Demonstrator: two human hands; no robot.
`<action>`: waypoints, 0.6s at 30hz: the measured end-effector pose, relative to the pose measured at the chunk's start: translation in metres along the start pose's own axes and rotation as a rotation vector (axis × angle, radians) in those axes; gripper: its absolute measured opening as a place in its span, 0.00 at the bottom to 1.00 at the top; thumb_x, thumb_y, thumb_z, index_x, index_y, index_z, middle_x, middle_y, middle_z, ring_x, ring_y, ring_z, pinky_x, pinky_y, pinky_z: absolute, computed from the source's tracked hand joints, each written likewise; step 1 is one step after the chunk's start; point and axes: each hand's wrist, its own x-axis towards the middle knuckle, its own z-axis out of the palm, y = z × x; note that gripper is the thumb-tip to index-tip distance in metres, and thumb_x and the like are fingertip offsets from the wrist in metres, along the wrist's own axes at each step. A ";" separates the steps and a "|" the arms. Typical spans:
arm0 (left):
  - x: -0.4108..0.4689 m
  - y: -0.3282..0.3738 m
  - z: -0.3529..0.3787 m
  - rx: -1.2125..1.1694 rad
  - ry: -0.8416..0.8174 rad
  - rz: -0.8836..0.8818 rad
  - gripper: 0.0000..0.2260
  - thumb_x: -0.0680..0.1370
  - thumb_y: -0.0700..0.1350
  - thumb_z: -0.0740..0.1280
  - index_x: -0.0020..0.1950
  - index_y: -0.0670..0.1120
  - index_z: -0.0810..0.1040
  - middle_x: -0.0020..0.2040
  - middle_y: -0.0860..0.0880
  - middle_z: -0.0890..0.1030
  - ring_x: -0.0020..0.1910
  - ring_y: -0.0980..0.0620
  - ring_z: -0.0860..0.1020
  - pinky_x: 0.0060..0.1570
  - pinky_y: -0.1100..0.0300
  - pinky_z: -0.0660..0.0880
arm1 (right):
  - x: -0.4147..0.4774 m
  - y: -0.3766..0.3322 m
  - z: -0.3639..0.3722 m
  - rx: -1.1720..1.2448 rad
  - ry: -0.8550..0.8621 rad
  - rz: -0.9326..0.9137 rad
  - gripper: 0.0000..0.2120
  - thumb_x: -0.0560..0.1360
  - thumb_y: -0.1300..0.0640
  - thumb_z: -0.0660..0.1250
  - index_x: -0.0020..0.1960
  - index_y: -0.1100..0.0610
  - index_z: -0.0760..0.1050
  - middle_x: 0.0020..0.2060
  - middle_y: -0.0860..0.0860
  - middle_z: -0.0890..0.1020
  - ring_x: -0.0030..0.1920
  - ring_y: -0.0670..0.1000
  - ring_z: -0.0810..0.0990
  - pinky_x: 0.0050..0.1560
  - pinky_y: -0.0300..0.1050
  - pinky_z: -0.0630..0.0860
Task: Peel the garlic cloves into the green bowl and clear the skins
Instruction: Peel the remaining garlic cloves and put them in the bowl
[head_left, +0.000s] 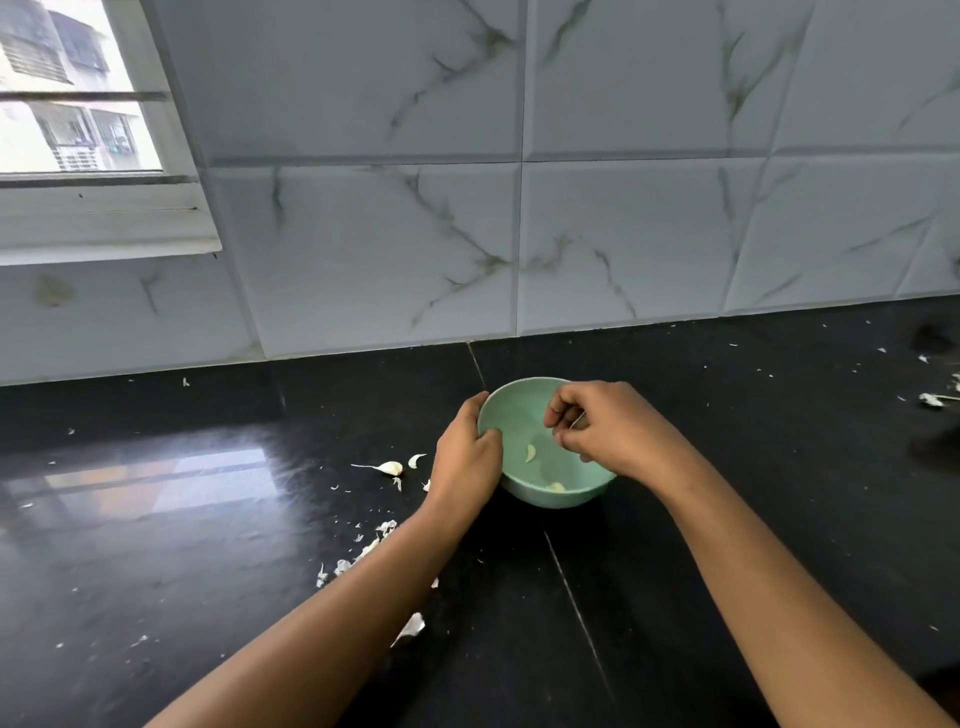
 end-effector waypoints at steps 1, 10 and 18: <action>0.002 0.001 -0.002 0.016 -0.017 -0.032 0.22 0.74 0.36 0.57 0.67 0.50 0.71 0.57 0.52 0.79 0.54 0.54 0.77 0.51 0.61 0.73 | 0.000 -0.007 0.000 0.015 0.039 -0.020 0.07 0.72 0.63 0.68 0.44 0.51 0.78 0.37 0.44 0.80 0.33 0.39 0.77 0.38 0.36 0.75; 0.009 -0.010 -0.066 0.023 -0.015 -0.033 0.20 0.76 0.51 0.67 0.64 0.43 0.76 0.58 0.44 0.81 0.59 0.48 0.78 0.63 0.49 0.72 | -0.005 -0.072 0.033 0.104 0.122 -0.216 0.06 0.75 0.62 0.65 0.47 0.53 0.79 0.37 0.46 0.78 0.38 0.48 0.79 0.46 0.46 0.77; -0.002 -0.060 -0.150 0.510 0.158 -0.017 0.09 0.76 0.39 0.67 0.53 0.49 0.82 0.47 0.53 0.83 0.43 0.55 0.79 0.44 0.62 0.70 | 0.033 -0.078 0.097 -0.084 -0.047 -0.218 0.15 0.75 0.68 0.60 0.54 0.55 0.78 0.51 0.53 0.79 0.52 0.53 0.78 0.53 0.48 0.73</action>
